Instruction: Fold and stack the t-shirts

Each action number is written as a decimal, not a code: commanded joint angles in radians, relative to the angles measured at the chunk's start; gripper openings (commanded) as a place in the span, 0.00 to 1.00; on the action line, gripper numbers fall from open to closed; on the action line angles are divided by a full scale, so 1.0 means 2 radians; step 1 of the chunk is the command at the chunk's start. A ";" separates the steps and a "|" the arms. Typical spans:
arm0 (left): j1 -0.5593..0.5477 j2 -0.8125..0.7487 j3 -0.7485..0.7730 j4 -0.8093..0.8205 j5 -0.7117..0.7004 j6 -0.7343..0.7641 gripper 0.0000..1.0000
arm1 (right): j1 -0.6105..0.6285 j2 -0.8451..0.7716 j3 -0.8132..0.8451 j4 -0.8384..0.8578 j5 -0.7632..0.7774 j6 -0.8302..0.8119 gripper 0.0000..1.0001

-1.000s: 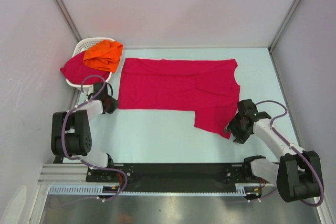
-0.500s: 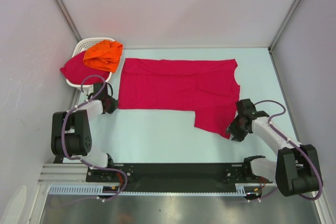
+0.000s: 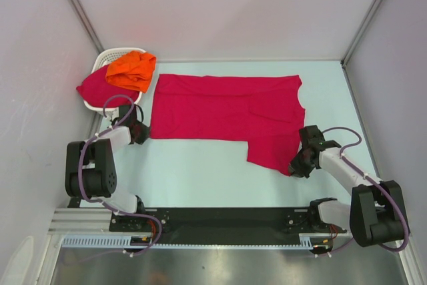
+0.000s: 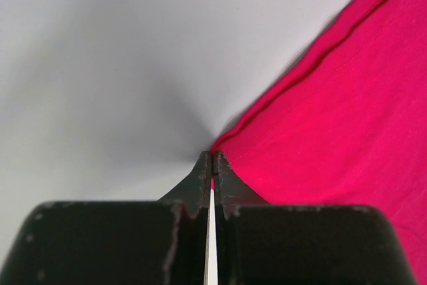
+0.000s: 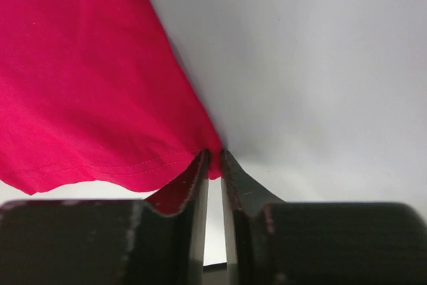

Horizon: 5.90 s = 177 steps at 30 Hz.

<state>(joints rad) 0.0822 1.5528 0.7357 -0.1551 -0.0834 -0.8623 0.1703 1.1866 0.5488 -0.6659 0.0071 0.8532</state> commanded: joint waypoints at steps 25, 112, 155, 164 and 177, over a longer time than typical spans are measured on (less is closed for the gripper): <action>-0.003 -0.007 0.080 -0.063 -0.008 0.020 0.00 | -0.035 0.036 0.180 -0.005 0.003 -0.060 0.00; -0.018 0.122 0.283 -0.082 -0.075 0.057 0.00 | -0.113 0.346 0.542 0.046 -0.032 -0.263 0.00; -0.037 0.217 0.377 -0.080 -0.101 0.089 0.00 | -0.111 0.470 0.675 0.034 -0.033 -0.266 0.00; -0.052 0.234 0.395 -0.080 -0.107 0.098 0.00 | -0.109 0.493 0.705 0.030 -0.034 -0.269 0.00; -0.055 0.247 0.410 -0.080 -0.109 0.104 0.00 | -0.106 0.527 0.746 0.029 -0.036 -0.269 0.00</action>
<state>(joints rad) -0.0238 2.0426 1.5143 -0.3271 -0.2710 -0.6788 -0.0471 2.2196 1.9755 -0.6189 -0.0654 0.3347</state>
